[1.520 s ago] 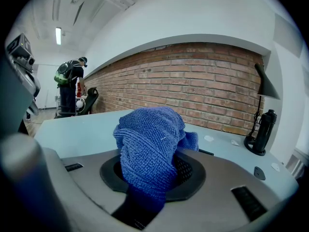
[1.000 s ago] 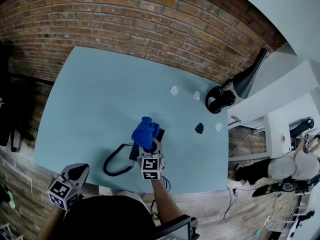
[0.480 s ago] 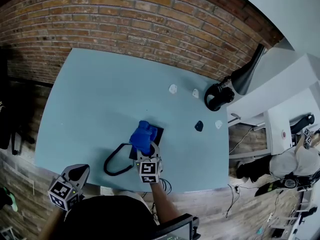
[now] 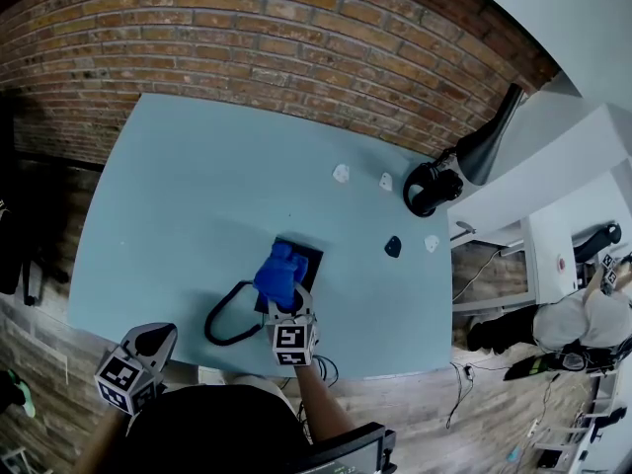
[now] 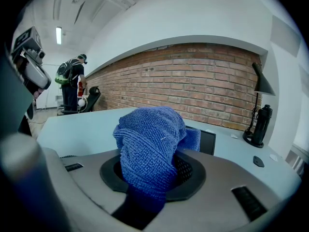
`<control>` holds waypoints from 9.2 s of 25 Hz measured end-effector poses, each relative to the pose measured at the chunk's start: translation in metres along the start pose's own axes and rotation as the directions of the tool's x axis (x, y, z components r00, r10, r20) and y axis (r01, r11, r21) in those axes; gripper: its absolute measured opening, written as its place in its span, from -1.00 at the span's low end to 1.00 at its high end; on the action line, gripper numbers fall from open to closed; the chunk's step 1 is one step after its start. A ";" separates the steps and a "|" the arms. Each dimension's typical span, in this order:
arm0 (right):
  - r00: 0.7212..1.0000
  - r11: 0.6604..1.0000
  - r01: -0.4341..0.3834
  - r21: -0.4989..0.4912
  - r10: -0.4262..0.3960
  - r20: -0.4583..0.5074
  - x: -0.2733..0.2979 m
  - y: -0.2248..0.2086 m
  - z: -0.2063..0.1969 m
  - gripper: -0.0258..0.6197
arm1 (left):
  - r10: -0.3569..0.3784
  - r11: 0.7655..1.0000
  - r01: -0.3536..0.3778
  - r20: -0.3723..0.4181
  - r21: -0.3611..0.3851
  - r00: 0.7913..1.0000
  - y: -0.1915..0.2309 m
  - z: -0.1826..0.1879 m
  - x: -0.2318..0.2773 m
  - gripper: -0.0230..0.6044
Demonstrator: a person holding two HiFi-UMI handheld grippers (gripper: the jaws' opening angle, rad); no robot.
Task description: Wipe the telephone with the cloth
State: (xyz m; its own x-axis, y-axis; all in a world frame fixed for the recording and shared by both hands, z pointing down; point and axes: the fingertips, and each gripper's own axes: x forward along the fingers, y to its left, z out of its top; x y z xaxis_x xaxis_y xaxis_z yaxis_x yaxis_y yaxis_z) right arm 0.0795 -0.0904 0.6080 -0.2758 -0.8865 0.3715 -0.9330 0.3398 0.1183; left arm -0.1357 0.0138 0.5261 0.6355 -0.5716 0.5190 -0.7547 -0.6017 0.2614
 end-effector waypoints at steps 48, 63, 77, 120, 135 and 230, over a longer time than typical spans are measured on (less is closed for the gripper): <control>0.980 0.981 -0.193 0.014 0.193 -0.040 -0.015 -0.009 0.039 -0.48 | 0.000 1.000 0.001 0.012 -0.020 1.000 0.000 -0.012 -0.004 -0.90; 0.999 0.999 0.040 0.035 -0.040 0.001 0.037 -0.077 0.043 -0.48 | 0.059 0.997 -0.060 -0.003 -0.046 0.998 0.018 -0.020 -0.029 -0.90; 0.999 0.999 0.042 0.007 -0.042 0.008 0.022 -0.061 0.025 -0.48 | 0.023 0.999 -0.023 -0.010 -0.032 1.000 0.009 -0.018 -0.013 -0.90; 0.999 0.997 0.001 0.074 0.002 -0.040 -0.019 -0.011 -0.021 -0.47 | 0.009 0.999 -0.010 -0.010 -0.034 1.000 0.004 -0.016 0.000 -0.90; 0.997 0.995 -0.040 0.092 0.047 -0.069 -0.034 0.011 -0.036 -0.47 | -0.002 1.000 0.001 -0.019 -0.025 1.000 0.001 -0.017 0.004 -0.90; 0.998 0.975 -0.068 0.212 0.068 0.007 -0.035 -0.038 -0.028 -0.46 | -0.052 0.999 0.052 -0.076 0.000 0.996 -0.016 -0.031 0.010 -0.90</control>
State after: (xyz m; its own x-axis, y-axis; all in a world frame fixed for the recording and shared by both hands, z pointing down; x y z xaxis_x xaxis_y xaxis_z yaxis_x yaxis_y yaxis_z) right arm 0.1307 -0.0637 0.6168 -0.3406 -0.8635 0.3721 -0.9397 0.3255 -0.1049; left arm -0.1217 0.0351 0.5522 0.6595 -0.4958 0.5651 -0.7207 -0.6306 0.2879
